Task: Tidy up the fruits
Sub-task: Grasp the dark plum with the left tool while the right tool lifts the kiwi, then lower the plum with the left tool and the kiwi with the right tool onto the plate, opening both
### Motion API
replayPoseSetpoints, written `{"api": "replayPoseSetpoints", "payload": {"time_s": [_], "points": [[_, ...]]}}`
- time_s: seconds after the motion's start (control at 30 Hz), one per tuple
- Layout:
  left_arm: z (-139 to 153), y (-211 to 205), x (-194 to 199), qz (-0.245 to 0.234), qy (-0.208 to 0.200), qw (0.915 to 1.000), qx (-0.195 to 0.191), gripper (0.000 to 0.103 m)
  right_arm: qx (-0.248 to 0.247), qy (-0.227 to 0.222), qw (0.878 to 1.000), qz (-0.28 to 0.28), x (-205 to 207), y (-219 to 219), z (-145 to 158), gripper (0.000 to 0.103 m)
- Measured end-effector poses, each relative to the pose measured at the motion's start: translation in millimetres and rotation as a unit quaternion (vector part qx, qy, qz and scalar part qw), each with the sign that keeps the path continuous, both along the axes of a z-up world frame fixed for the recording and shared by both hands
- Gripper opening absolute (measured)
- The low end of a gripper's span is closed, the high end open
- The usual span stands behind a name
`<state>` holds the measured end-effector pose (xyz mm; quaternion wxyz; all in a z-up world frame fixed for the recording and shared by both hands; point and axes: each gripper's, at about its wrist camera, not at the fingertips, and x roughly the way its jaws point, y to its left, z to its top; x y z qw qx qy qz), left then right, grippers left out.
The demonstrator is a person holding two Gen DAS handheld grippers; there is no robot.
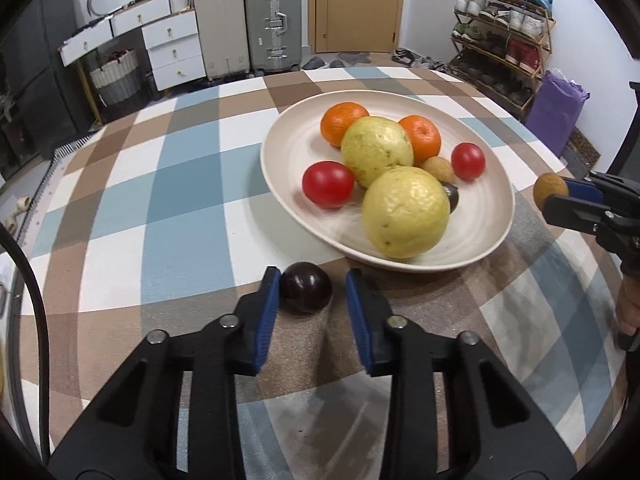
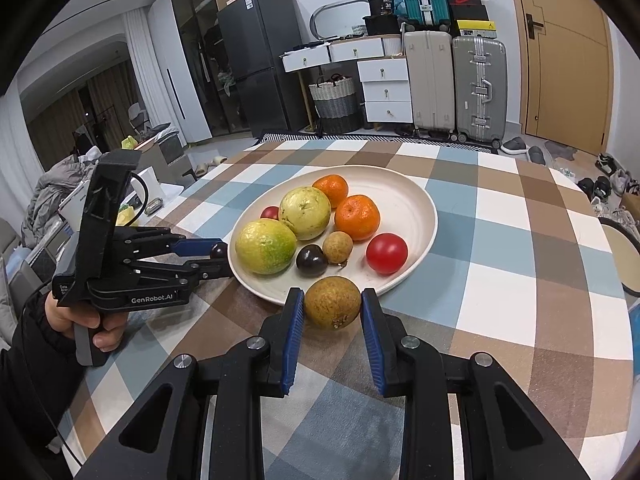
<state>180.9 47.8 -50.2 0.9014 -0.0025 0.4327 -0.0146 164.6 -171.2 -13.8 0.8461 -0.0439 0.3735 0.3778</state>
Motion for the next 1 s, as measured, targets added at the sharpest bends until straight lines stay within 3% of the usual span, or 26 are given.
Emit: {"api": "replayPoseSetpoints", "payload": {"time_s": [0.1,0.47,1.0], "points": [[1,1,-2,0.004,-0.002,1.0000,0.000,0.023,-0.001,0.000,1.000,-0.001,0,0,-1,0.029],[8,2,-15,-0.001,-0.015,0.9998,-0.010,0.023,-0.002,-0.001,1.000,-0.006,4,-2,-4,0.029],[53,6,-38,0.014,-0.106,0.9939,-0.029,0.023,0.019,-0.013,0.999,-0.026,6,-5,-1,0.029]]}}
